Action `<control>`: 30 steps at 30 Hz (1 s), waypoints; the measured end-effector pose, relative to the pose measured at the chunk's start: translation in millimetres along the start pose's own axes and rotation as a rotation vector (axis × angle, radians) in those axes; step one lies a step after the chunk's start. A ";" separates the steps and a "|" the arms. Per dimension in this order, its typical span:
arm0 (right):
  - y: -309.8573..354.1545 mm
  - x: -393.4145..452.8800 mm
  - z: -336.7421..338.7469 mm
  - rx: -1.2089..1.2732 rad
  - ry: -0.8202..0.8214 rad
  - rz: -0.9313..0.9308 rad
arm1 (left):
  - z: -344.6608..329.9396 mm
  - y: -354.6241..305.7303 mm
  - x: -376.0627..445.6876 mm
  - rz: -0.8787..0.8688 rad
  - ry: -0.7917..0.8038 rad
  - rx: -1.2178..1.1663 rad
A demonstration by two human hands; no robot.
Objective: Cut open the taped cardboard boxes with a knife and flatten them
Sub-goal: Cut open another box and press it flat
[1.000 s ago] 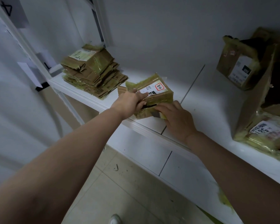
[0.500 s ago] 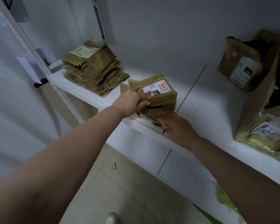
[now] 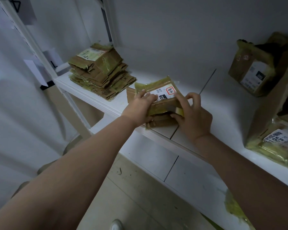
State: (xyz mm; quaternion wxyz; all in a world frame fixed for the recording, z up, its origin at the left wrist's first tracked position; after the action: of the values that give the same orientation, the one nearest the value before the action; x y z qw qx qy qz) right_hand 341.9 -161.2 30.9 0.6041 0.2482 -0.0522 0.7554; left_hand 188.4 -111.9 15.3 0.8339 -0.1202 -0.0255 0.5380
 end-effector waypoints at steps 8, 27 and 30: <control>-5.7 25.7 -22.2 -0.078 0.121 -0.021 | -1.9 3.9 3.8 -0.033 0.079 -0.044; -13.6 19.0 0.5 0.103 0.254 -0.171 | 10.6 8.8 -8.6 -0.013 -0.123 -0.355; -5.2 15.7 -12.4 0.113 0.212 -0.240 | 0.5 1.5 -12.1 0.019 -0.196 -0.219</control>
State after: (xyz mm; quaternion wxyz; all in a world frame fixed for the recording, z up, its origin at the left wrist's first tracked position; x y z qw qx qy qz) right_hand 340.6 -141.1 25.9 0.6773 0.2050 0.0845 0.7015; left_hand 181.9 -122.2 16.4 0.8043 -0.1577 -0.1642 0.5489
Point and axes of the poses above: each hand's wrist, its own x-axis towards the middle knuckle, its own z-axis out of the back of the hand, y = z × x, the point moved 9 cm from there along x, towards the middle knuckle, and after that the axes turned 10 degrees about y, right-handed, at the moved point
